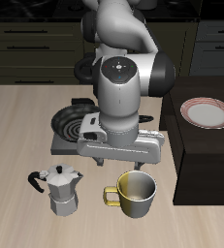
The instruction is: Place the mug on the plate
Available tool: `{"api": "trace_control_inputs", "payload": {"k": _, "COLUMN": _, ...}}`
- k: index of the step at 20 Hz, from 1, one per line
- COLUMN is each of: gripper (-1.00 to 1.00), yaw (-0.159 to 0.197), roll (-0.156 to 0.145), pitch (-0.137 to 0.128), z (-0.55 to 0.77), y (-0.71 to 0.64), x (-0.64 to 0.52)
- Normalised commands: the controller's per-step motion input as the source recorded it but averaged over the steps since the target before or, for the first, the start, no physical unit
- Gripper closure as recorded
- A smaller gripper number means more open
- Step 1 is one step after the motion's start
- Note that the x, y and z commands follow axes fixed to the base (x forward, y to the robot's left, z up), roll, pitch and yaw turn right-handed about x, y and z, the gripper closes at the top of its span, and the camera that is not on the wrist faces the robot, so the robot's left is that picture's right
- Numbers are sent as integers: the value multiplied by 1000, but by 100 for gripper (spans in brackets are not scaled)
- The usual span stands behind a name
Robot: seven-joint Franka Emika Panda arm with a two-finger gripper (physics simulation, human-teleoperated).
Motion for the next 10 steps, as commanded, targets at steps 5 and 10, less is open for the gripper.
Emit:
{"api": "trace_control_inputs", "payload": {"k": 5, "gripper": -100, "yaw": -10, "roll": -10, "pitch": 16, "z": -403, "y": -3, "x": 18}}
{"api": "trace_control_inputs", "payload": {"k": 10, "gripper": -100, "yaw": -25, "roll": 33, "pitch": 48, "z": -532, "y": 260, "x": -56}}
